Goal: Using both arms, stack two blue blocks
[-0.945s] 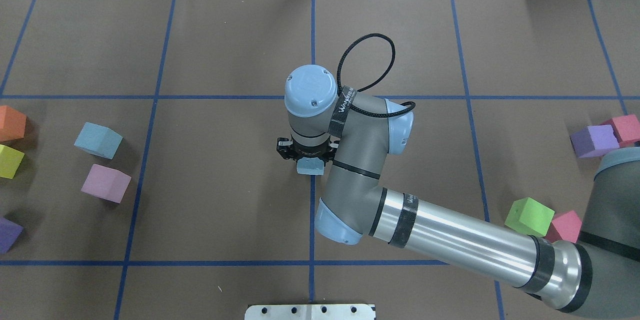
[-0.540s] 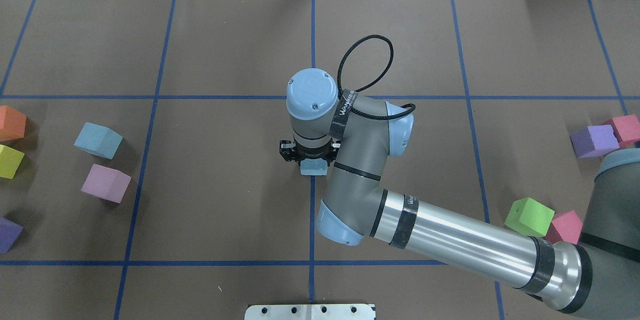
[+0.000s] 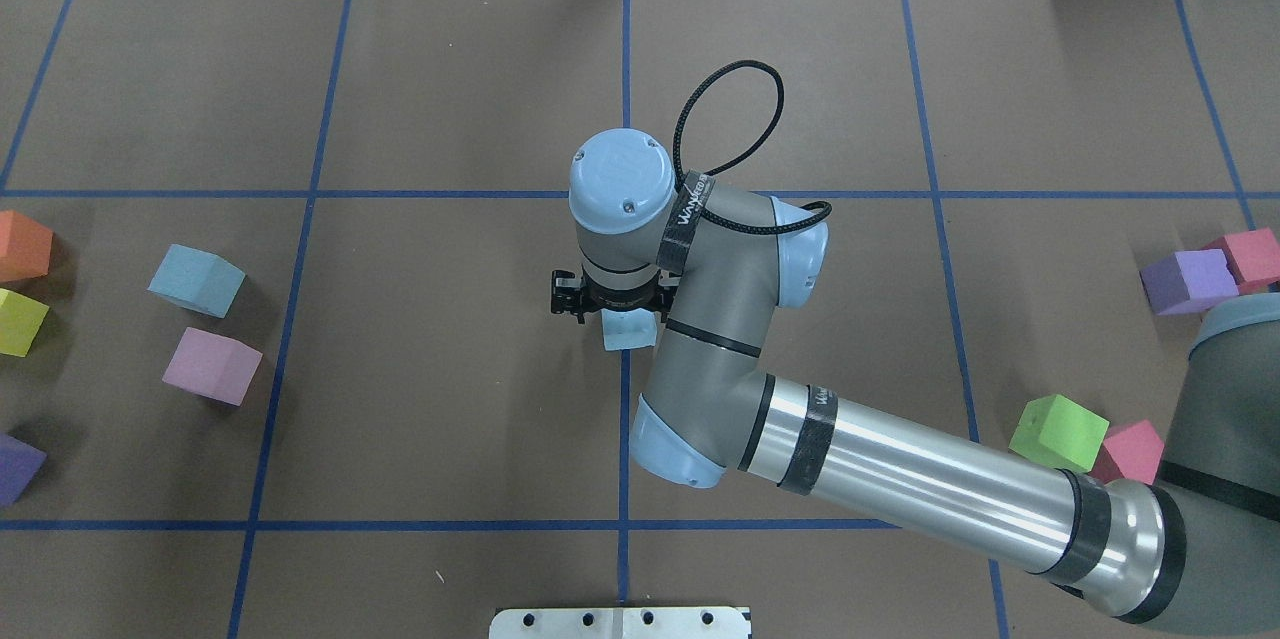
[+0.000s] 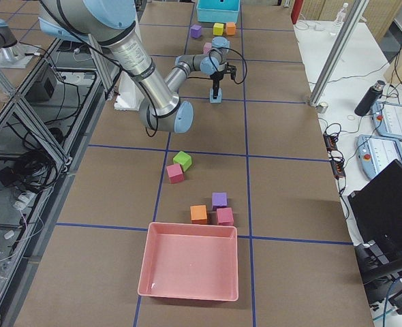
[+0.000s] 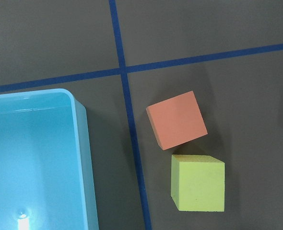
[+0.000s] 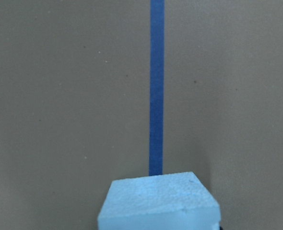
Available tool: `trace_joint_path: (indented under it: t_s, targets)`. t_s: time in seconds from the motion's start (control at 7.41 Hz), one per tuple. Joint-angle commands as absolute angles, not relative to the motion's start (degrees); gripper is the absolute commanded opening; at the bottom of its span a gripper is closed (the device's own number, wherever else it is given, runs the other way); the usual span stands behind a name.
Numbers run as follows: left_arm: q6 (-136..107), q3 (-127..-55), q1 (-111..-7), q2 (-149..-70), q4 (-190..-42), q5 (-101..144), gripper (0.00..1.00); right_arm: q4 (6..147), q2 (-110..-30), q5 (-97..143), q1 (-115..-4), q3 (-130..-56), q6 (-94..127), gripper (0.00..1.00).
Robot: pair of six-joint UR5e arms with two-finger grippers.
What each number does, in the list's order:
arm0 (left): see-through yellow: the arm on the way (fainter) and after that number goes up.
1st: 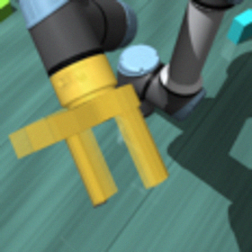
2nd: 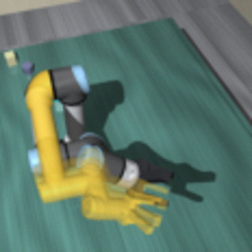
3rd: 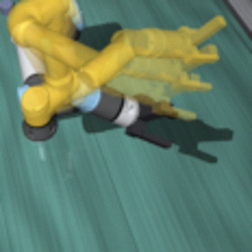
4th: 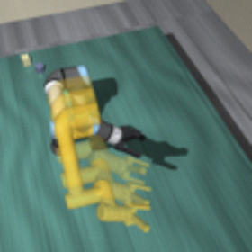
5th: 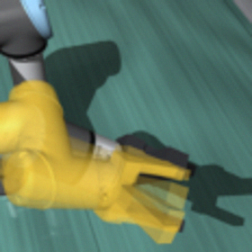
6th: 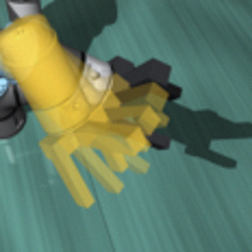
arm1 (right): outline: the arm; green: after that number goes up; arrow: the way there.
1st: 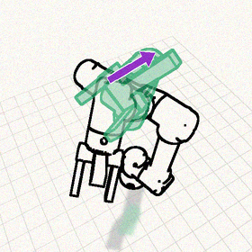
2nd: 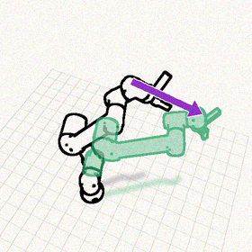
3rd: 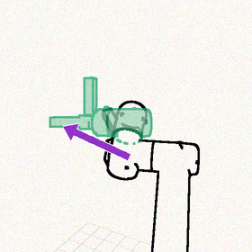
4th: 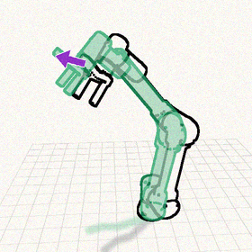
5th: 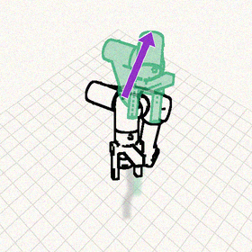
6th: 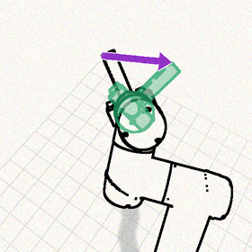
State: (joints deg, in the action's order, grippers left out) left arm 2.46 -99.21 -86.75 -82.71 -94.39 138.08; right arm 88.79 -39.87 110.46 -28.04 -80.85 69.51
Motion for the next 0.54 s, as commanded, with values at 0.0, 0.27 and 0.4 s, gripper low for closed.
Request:
trace_joint_path:
  t_s: [0.0, 0.27, 0.4]
  targets:
    - [2.46, -99.14, -86.75, -82.71, -94.39, 138.16, 0.98, 93.57, -39.9, 111.97, -31.71, -87.68, 68.74, 1.0]
    - [2.46, -99.4, -86.75, -82.71, -94.39, 138.16, 0.98, 98.25, -42.08, 112.84, -36.19, -92.97, 65.32, 1.0]
    - [2.72, -100.45, -86.75, -82.88, -94.74, 137.82, 0.98, 98.17, -47.32, 113.63, -38.21, -95.77, 61.13, 1.0]
